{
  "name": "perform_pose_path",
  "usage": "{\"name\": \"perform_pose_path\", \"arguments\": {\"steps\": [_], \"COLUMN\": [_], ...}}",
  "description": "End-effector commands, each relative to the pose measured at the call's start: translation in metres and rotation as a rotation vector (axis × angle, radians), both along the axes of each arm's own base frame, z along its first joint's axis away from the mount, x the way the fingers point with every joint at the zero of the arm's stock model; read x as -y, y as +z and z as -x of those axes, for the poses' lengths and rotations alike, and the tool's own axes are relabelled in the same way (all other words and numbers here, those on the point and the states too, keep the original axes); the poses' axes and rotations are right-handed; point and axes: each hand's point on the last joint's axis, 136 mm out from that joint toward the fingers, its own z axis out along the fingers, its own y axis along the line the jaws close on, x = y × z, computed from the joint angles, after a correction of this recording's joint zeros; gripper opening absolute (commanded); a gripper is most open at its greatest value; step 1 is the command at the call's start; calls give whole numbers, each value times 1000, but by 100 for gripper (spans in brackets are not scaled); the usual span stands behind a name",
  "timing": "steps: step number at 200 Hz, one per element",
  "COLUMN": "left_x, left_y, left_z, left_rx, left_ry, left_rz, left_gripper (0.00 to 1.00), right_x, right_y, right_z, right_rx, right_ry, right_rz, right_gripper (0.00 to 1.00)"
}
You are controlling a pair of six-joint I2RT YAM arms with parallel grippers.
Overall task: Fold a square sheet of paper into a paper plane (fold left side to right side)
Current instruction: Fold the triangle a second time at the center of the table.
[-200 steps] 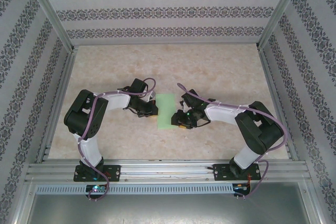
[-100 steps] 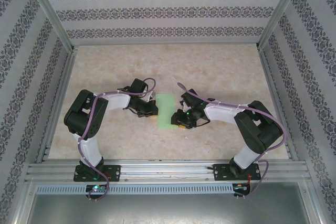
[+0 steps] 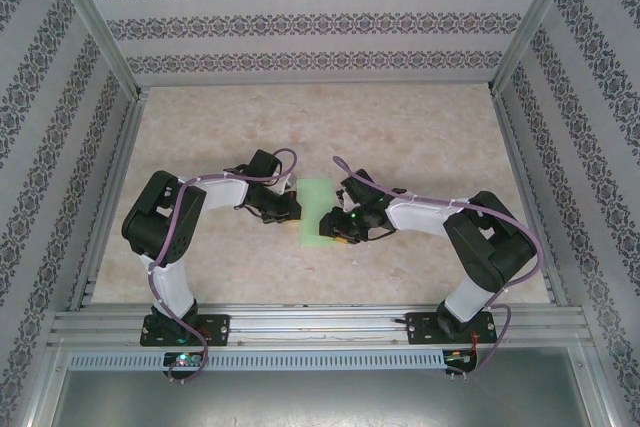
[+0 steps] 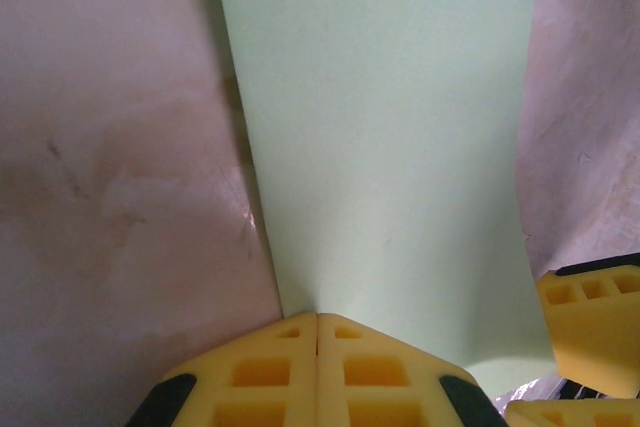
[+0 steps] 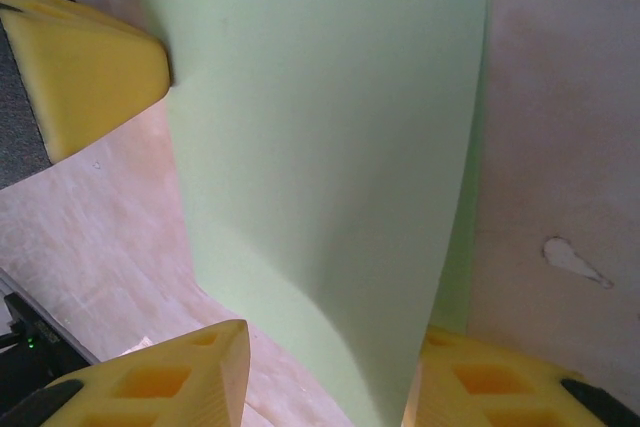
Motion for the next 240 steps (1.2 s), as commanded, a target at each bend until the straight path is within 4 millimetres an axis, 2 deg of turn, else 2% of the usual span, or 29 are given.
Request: {"name": "perform_pose_path", "arguments": {"steps": [1, 88, 181, 240], "left_x": [-10, -7, -5, -4], "left_y": [-21, -16, -12, -7], "left_z": [16, 14, 13, 10], "left_rx": [-41, -31, -17, 1], "left_ry": [-19, -24, -30, -29], "left_rz": [-75, -53, -40, -33], "left_gripper": [3, 3, 3, 5], "right_x": [-3, -8, -4, 3], "right_y": [14, 19, 13, 3], "right_z": [-11, -42, -74, -86], "right_rx": [28, 56, 67, 56], "right_ry": [-13, -35, -58, -68], "right_rz": [-43, -127, -152, -149], "right_gripper": [44, 43, 39, 32]}}
